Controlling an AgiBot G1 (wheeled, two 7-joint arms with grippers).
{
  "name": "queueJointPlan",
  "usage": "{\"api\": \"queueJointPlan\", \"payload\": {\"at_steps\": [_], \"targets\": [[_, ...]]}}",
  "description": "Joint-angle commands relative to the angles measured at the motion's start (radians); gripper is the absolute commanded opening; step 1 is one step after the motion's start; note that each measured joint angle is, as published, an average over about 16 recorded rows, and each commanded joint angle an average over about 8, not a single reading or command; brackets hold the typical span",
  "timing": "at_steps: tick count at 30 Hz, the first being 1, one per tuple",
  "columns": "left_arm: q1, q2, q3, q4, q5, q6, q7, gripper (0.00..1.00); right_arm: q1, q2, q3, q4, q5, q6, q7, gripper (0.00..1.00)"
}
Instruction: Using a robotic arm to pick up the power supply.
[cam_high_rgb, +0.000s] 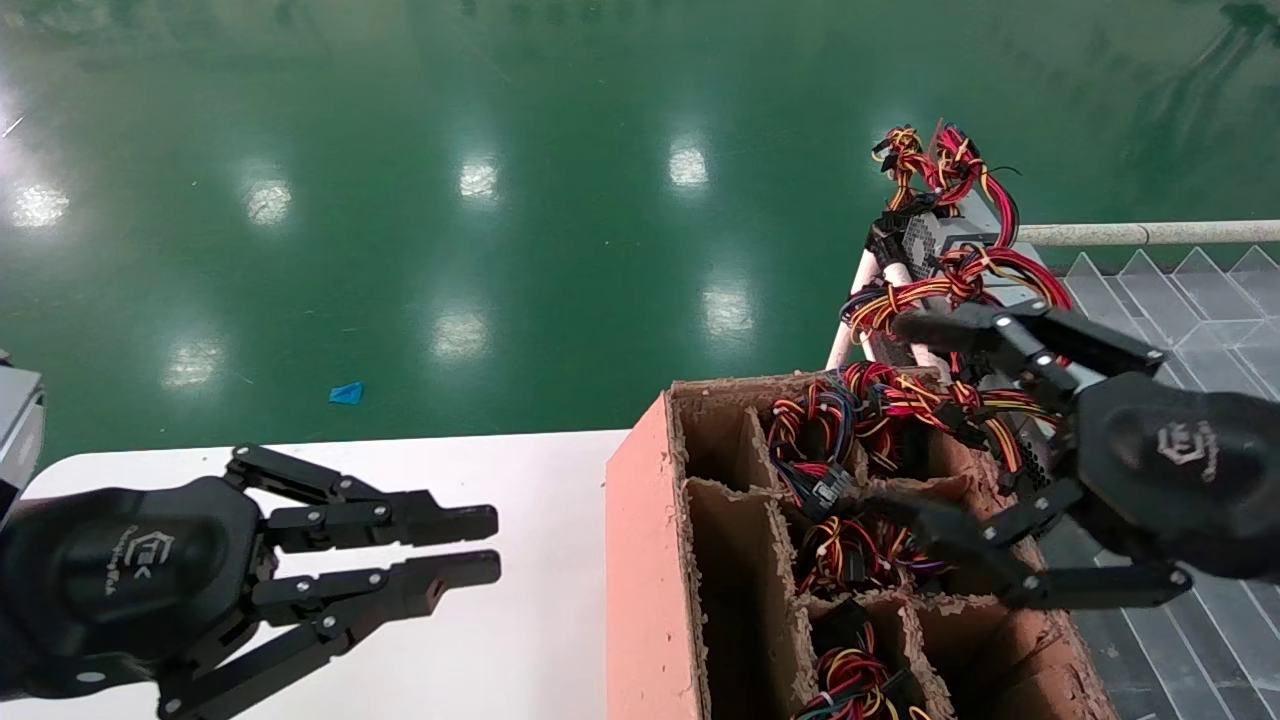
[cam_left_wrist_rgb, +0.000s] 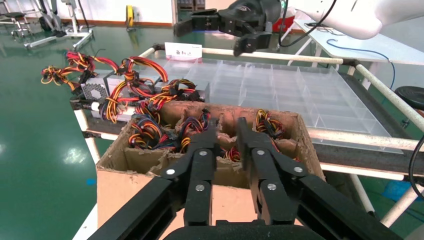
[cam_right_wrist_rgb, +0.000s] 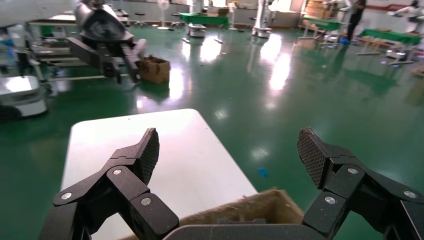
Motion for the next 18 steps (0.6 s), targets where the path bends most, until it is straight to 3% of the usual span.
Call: {"api": "queueJointPlan", "payload": {"at_steps": [1, 18], "targets": [[0.000, 0.000, 0.000, 0.000, 0.000, 0.000, 0.000, 1.00, 0.001, -0.003, -0.013, 0.018, 0.004, 0.003, 0.014, 1.00], [0.000, 0.000, 0.000, 0.000, 0.000, 0.000, 0.000, 1.00, 0.009, -0.030, -0.125, 0.169, 0.034, 0.029, 0.129, 1.00]]}}
